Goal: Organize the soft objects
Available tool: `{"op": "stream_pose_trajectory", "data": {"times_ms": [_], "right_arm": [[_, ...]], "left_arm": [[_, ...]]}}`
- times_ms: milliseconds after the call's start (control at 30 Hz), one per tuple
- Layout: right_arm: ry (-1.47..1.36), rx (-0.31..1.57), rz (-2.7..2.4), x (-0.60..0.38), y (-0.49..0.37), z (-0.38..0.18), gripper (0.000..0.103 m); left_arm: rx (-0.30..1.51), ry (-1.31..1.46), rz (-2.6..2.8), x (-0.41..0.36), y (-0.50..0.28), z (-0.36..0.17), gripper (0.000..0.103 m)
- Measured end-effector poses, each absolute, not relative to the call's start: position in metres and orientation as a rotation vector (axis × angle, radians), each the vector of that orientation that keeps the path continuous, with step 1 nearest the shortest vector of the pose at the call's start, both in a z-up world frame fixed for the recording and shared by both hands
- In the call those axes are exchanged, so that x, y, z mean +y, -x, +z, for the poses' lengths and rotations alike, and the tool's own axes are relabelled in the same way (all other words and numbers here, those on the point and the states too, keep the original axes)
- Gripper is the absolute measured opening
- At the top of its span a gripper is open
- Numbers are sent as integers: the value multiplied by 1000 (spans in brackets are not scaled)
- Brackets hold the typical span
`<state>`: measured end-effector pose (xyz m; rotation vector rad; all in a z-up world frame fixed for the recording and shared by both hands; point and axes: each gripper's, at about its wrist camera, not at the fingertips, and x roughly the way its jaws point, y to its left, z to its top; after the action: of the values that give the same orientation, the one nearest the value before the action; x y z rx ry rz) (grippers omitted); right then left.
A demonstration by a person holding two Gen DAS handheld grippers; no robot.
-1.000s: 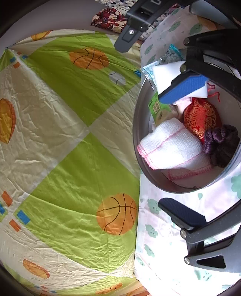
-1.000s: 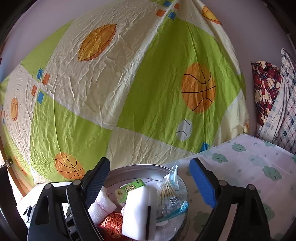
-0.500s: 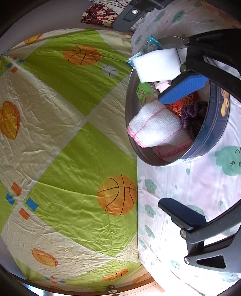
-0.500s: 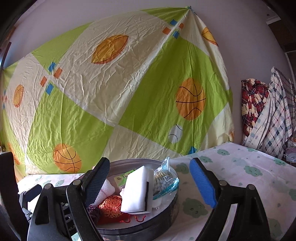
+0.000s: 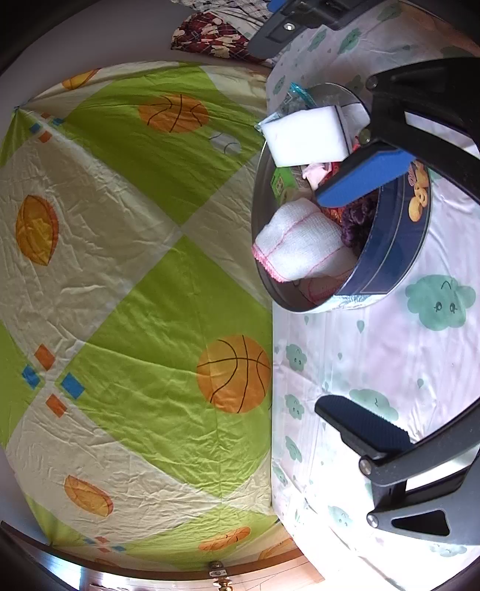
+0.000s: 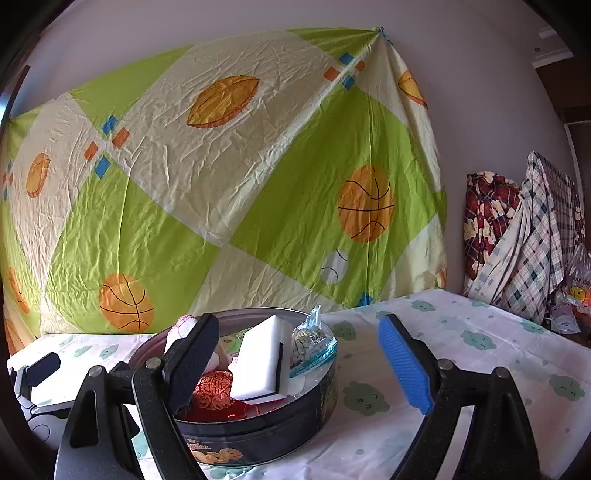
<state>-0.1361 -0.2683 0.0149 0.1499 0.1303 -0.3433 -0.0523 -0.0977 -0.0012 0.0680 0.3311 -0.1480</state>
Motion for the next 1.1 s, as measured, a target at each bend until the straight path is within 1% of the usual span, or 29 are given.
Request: {"op": "stream_pose_trajectory", "data": {"times_ms": [367,500,733,933,1100], "right_arm": [[-35,78,-352,-243,160,18,90],[0,76,-344,-235,164,17,94],[-15,54,-360,-238,170,18,97],[-14,81,-355,-239,164,17,97],[-5,68,-362,-236,167,17,97]], "left_arm": [[307,-64,-127,-84,69,1,103],[298,-70,-118,-81,75,1,103],[296,-77,-112,-80,81,1,103],[323,-86,-99,-81,76,0,103],[335,-83,-103,-81,74,-1,103]]}}
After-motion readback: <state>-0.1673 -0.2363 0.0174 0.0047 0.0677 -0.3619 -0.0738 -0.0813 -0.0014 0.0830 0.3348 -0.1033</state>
